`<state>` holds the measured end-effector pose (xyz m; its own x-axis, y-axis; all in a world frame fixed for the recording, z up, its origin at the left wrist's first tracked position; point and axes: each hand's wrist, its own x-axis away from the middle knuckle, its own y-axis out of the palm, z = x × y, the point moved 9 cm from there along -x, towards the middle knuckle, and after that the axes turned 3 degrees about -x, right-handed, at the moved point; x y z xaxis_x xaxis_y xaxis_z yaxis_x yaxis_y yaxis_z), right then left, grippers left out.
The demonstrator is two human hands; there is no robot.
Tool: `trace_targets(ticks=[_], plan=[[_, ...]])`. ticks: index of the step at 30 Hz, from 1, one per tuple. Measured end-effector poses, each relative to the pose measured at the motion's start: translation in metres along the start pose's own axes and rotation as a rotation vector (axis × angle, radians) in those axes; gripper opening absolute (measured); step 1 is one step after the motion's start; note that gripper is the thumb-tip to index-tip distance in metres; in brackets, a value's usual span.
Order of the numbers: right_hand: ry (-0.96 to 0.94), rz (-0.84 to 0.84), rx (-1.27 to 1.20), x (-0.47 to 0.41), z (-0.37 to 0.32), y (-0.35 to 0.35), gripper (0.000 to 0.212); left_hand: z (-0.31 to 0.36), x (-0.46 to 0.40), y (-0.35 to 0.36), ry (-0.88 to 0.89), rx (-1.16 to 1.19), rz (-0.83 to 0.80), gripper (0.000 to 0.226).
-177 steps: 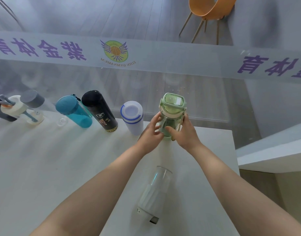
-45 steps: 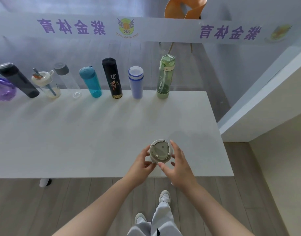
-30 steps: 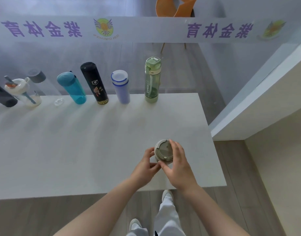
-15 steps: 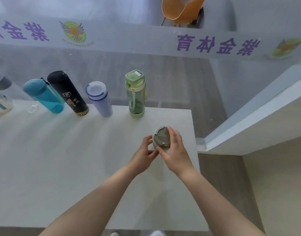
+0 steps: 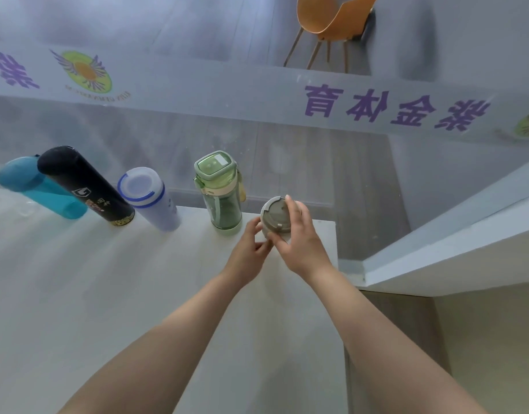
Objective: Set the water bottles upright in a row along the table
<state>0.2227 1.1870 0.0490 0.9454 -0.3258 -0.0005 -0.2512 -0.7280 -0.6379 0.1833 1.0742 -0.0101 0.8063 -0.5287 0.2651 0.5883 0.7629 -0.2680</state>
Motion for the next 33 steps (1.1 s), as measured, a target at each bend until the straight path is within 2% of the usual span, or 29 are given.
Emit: trace_targets(ticks=[5, 17, 22, 28, 31, 33], plan=[[-0.046, -0.037, -0.009, -0.015, 0.005, -0.001, 0.077, -0.004, -0.012, -0.002, 0.0, 0.036, 0.072, 0.048], [-0.103, -0.098, -0.027, -0.019, 0.003, -0.005, 0.074, -0.003, -0.009, 0.004, -0.026, 0.065, 0.119, 0.042], [-0.067, -0.101, -0.093, -0.018, 0.006, -0.005, 0.074, -0.006, -0.011, 0.005, -0.045, 0.035, 0.117, 0.053], [0.043, -0.127, -0.198, -0.021, 0.014, -0.006, 0.082, -0.006, 0.002, 0.007, -0.087, -0.189, 0.066, 0.076], [0.046, -0.14, -0.164, -0.019, 0.008, -0.013, 0.086, 0.001, 0.018, -0.004, -0.122, -0.265, 0.093, 0.076], [0.043, -0.117, -0.152, -0.016, 0.002, -0.025, 0.084, 0.009, 0.033, -0.012, -0.072, -0.304, 0.12, 0.071]])
